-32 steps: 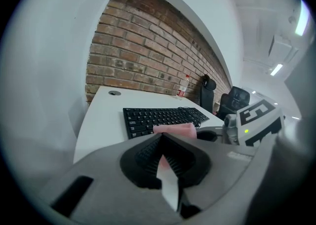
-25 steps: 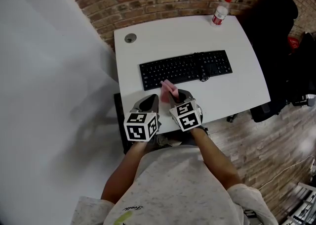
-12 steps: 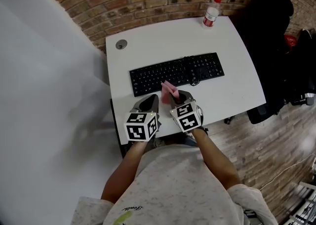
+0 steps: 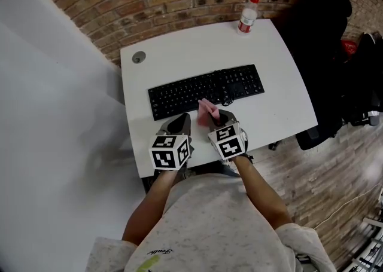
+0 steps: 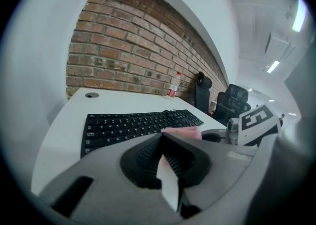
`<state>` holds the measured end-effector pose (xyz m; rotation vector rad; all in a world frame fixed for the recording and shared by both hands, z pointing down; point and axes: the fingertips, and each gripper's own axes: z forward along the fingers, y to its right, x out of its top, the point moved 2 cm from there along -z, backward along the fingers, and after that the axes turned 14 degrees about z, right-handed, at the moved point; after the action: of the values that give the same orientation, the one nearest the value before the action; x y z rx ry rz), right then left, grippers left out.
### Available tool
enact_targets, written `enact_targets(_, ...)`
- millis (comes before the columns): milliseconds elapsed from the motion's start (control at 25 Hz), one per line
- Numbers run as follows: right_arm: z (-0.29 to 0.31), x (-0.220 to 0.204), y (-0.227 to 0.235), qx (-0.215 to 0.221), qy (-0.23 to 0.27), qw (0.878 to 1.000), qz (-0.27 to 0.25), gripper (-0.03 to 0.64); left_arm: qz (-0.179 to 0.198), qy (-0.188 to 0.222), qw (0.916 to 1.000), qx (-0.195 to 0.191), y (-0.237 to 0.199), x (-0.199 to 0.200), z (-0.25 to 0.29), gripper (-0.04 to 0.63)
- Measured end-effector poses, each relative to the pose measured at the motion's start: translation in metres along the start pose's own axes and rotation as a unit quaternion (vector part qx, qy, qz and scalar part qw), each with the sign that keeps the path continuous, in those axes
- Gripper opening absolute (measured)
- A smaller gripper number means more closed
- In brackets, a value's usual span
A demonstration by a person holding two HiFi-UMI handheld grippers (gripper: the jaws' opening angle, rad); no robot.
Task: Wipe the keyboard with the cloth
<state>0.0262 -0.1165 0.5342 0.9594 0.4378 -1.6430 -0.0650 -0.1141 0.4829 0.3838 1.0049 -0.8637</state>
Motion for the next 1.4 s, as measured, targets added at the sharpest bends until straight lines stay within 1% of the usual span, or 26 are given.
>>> enact_targets(440, -0.011, -0.004, 0.039, -0.027, -0.001, 0.999, 0.024, 0.023, 0.005, -0.006, 0.9999, -0.011, 0.019, 0.006, 0.019, -0.002)
enact_targets(680, -0.019, -0.005, 0.059, -0.039, 0.002, 0.998, 0.049, 0.023, 0.009, -0.005, 0.9998, -0.018, 0.03, 0.011, 0.029, -0.002)
enact_targets(920, -0.025, -0.005, 0.08, -0.051, 0.002, 0.997, 0.054, 0.023, 0.011, -0.005, 0.9996, -0.025, 0.038, 0.017, 0.041, -0.002)
enact_targets(1400, -0.04, -0.004, 0.127, -0.078, 0.005, 0.995, 0.067, 0.023, 0.028, -0.002, 0.9988, -0.039, 0.061, 0.034, 0.064, -0.002)
